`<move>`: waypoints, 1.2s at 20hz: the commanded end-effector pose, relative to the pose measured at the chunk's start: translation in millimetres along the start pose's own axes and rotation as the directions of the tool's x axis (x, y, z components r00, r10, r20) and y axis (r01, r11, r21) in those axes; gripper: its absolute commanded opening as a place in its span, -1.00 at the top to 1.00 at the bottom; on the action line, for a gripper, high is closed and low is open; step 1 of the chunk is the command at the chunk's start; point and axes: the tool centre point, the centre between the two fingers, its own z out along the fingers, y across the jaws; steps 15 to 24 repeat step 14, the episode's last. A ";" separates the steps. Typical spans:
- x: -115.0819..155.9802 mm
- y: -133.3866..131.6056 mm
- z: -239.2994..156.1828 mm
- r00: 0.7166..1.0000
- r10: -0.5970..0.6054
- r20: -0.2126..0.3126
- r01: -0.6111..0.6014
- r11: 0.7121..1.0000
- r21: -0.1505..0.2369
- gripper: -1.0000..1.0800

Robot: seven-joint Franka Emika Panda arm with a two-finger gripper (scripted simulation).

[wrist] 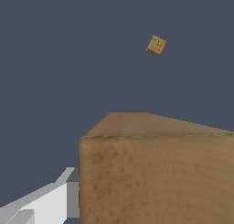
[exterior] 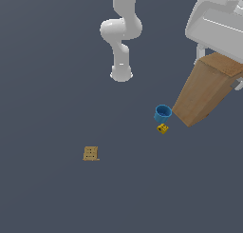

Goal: Pick up a designated object from a clutter of objects.

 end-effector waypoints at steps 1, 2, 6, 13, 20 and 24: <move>-5.1 -5.5 -11.7 1.000 0.001 -0.002 -0.001 1.000 0.010 1.00; -6.7 -7.2 -13.6 1.000 0.001 -0.002 -0.001 1.000 0.010 1.00; -11.7 -12.6 -19.3 1.000 0.001 -0.002 0.000 1.000 0.010 1.00; -14.9 -16.5 -23.3 1.000 0.001 -0.002 0.000 1.000 0.010 1.00; -15.0 -16.5 -23.4 1.000 0.001 -0.002 0.000 1.000 0.010 1.00; -15.0 -16.5 -23.4 1.000 0.001 -0.002 0.000 1.000 0.010 1.00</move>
